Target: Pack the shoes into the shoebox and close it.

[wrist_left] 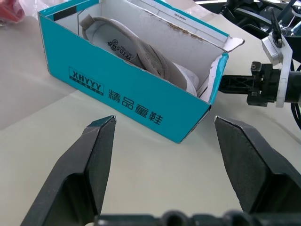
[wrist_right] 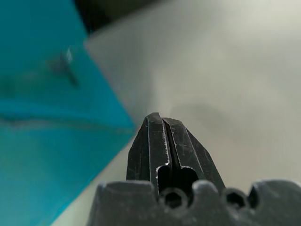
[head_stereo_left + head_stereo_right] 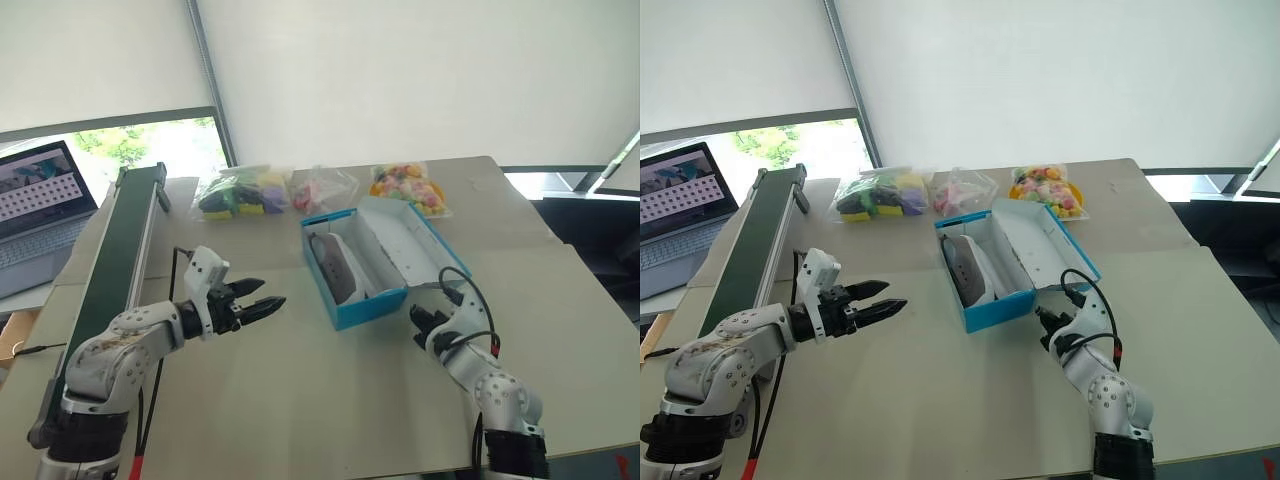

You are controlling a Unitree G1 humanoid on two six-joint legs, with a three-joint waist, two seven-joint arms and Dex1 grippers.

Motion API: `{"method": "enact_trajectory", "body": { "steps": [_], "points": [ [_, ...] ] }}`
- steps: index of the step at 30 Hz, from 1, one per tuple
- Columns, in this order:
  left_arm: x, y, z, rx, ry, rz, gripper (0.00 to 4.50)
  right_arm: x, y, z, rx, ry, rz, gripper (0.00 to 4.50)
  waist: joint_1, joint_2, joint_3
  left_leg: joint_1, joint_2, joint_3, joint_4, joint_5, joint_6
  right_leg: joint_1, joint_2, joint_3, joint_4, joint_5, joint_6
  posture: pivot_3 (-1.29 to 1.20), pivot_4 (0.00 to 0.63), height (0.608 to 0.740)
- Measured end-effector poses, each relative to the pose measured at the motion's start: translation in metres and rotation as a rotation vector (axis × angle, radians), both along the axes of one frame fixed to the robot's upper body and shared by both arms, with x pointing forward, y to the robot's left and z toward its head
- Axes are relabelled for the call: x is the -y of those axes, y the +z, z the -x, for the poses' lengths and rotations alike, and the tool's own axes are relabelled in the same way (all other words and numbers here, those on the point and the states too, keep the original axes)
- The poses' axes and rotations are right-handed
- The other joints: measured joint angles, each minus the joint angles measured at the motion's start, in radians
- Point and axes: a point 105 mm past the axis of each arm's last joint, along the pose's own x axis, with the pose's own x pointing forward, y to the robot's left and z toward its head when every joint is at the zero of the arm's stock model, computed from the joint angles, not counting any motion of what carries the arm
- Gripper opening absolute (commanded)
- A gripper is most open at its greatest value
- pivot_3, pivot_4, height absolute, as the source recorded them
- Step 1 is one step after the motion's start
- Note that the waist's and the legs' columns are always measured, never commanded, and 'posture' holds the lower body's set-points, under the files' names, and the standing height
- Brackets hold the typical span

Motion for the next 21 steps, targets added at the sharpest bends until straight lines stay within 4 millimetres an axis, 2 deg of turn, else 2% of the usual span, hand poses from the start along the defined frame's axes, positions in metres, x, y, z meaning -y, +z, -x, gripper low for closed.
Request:
{"method": "enact_trajectory", "body": {
  "steps": [9,16,18,21],
  "points": [
    [-0.001,0.0,0.0,0.0,0.01,0.002,3.59,0.016,0.02,-0.029,0.017,-0.173,0.01,0.04,-0.003,0.0,0.0,0.0,0.001,0.0,0.0,-0.001,0.002,0.0,0.003,-0.001,0.0,0.0,0.0,0.0,0.15,0.64],
    [-0.001,0.0,0.0,-0.004,0.014,0.007,3.59,0.022,0.021,-0.05,0.047,-0.256,-0.131,0.04,-0.014,0.0,0.0,0.0,0.002,-0.001,0.002,-0.001,0.002,0.0,0.004,0.0,0.002,0.0,0.0,0.0,0.15,0.64],
    [-0.001,-0.001,0.0,-0.006,0.017,0.007,3.59,0.015,0.025,-0.058,0.105,-0.26,-0.26,0.04,-0.024,0.0,0.0,-0.001,0.002,-0.001,0.002,-0.001,0.003,-0.001,0.004,0.0,0.004,0.0,0.0,0.0,0.15,0.64],
    [-0.001,0.0,0.001,-0.004,0.016,0.007,3.59,0.004,0.048,-0.069,0.252,-0.244,-0.47,0.04,-0.036,0.001,-0.001,-0.006,0.002,-0.001,0.004,-0.002,0.003,-0.007,0.004,0.0,0.007,0.0,0.0,0.0,0.15,0.64]
  ]
}}
